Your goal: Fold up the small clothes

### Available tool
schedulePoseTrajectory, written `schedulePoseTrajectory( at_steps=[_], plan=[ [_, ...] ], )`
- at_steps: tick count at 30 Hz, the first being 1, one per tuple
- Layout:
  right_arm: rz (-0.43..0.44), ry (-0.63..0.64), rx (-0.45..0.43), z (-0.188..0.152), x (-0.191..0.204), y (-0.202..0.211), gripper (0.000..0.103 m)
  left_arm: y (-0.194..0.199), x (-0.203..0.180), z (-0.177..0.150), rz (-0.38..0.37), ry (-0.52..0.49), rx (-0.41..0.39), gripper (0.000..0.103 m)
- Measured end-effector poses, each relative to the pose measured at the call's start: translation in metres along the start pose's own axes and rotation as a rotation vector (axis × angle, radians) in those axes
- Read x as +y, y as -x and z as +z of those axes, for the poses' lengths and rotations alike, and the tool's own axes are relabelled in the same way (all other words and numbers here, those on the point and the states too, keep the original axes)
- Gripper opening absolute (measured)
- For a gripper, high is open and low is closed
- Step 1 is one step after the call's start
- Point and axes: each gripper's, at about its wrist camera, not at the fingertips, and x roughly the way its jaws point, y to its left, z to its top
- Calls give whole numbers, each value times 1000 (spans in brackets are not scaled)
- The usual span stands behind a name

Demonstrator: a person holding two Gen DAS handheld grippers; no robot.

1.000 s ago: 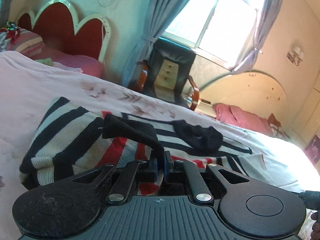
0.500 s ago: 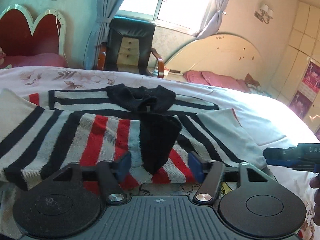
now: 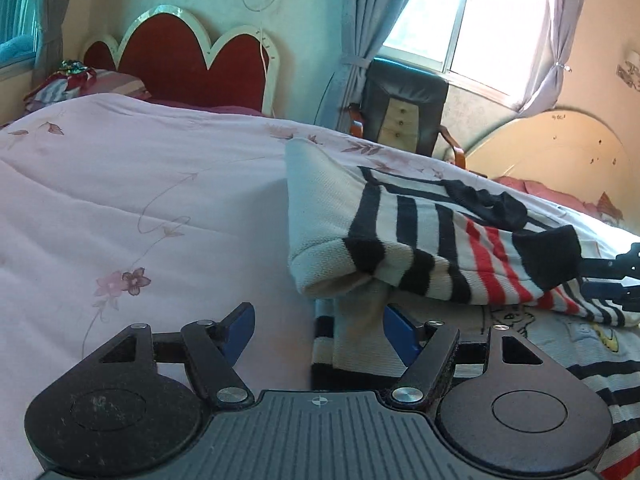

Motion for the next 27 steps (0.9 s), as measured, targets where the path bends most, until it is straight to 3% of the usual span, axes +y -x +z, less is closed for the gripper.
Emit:
schedulePoseTrajectory(
  at_steps=[2,3,4,7,9,15,18,23,25,27],
  plan=[
    [-12,-5,9,3,2,-10,46,-7,1,3,-5,-19,7,71],
    [-12,-5,11,5,2,-15,38,-14,-1,5,-2,-34,11,71],
    [-11,1,14,6,4,-18,21,-17,-2,6,-1,-41,18,71],
    [-31,61,18,9,12,-20,7,-29,-8,11,5,-53,14,67],
    [-34,105,-13,12,17,-9,6,-32,-9,14,4,-47,11,50],
    [-108,105,-160,29,-6,36,6,-41,-14,17,-3,-75,17,45],
    [-125,68,-114,31,-29,36,6,-40,-19,19,-15,-89,-4,45],
    [-135,71,-83,22,-35,29,6,-48,-22,25,-32,-90,2,44],
    [-134,60,-74,19,-38,26,7,-52,-16,26,-52,-57,30,32],
    [-136,42,-58,17,-42,22,13,-53,-12,25,-64,-32,32,32]
  ],
)
